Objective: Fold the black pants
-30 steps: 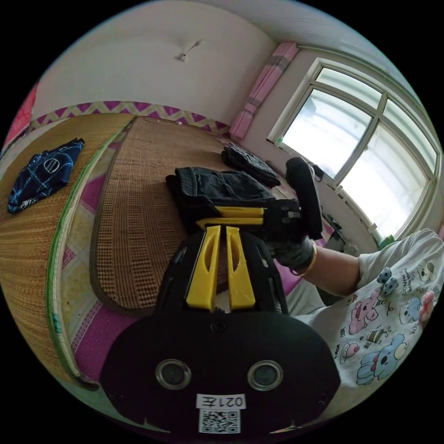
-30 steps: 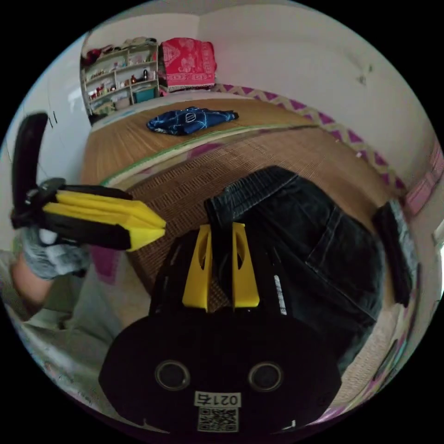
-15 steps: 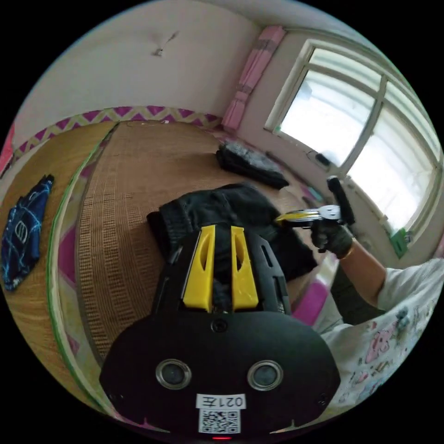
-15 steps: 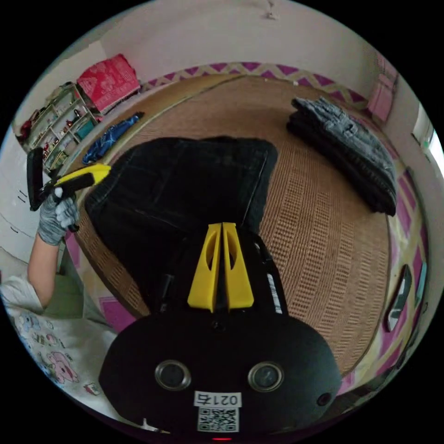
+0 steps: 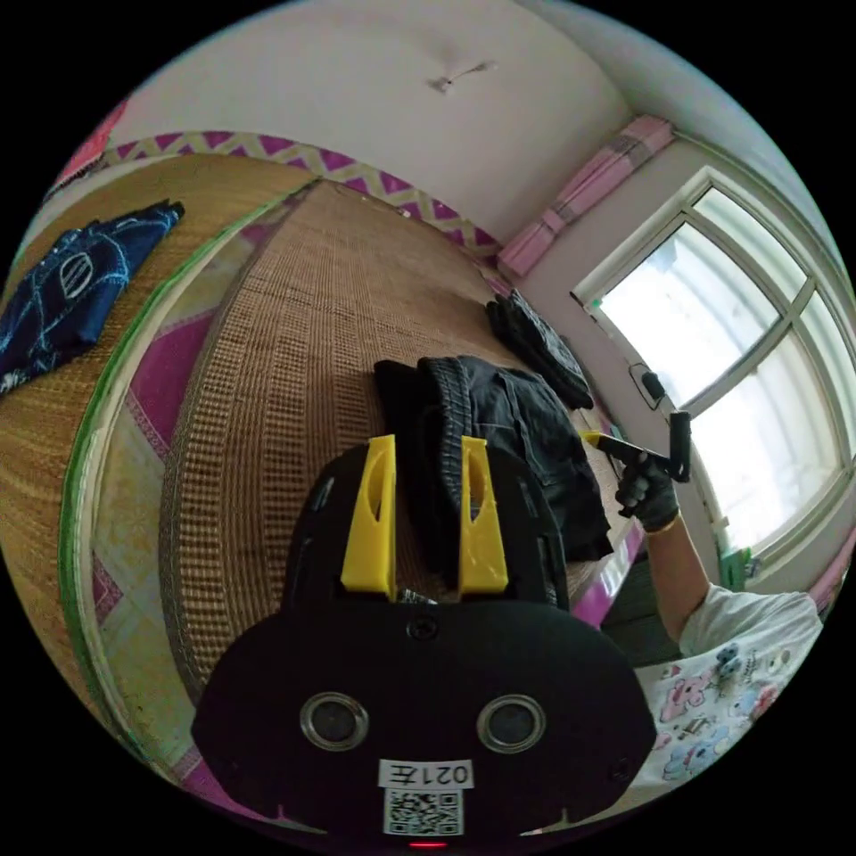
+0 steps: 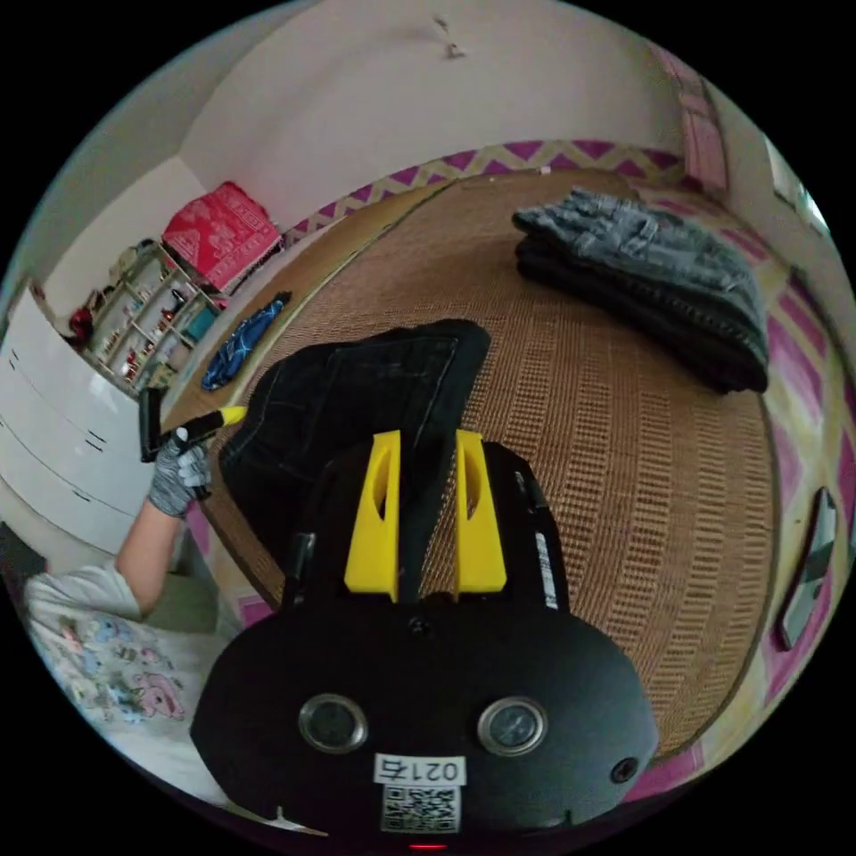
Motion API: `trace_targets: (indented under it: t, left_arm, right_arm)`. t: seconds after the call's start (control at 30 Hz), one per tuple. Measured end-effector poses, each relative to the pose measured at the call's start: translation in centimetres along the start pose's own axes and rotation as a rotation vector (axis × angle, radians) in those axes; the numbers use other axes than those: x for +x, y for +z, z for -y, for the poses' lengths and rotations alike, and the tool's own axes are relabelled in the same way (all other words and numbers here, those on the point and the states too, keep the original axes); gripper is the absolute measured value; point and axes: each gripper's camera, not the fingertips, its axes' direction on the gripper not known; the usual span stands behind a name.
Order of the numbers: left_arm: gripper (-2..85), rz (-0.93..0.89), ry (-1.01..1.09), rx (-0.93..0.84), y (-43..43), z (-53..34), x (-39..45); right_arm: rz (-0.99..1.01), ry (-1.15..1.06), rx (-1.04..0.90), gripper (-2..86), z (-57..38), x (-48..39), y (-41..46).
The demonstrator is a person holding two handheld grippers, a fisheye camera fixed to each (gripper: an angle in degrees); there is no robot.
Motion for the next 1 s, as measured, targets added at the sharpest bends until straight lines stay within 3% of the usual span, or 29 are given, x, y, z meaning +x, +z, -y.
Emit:
trace_targets:
  t: [0.27,0.47,0.7,0.83,1.0]
  left_arm:
    - [14.4,-0.149,-0.060,-0.255,1.2,5.2,-2.3]
    - [9.3,-0.124,-0.049,-0.351,0.6,8.0,-2.7]
    - [6.4,-0.212,0.006,-0.234,-4.1,8.6,-2.5]
    - [6.3,-0.187,0.058,-0.117,-10.1,8.5,-2.3]
    - [6.4,-0.063,0.024,0.075,-23.0,10.2,-7.6]
  right_arm:
    - [0.372,0.213,-0.175,14.7,5.0,10.7,4.7]
    - [0.441,0.197,-0.225,10.6,7.5,13.0,7.4]
    - [0.509,0.065,-0.183,6.4,10.3,10.9,4.9]
    - [0.446,-0.103,-0.181,6.4,15.6,3.4,3.7]
    - [0.479,-0.255,-0.212,6.3,25.0,-8.1,9.3]
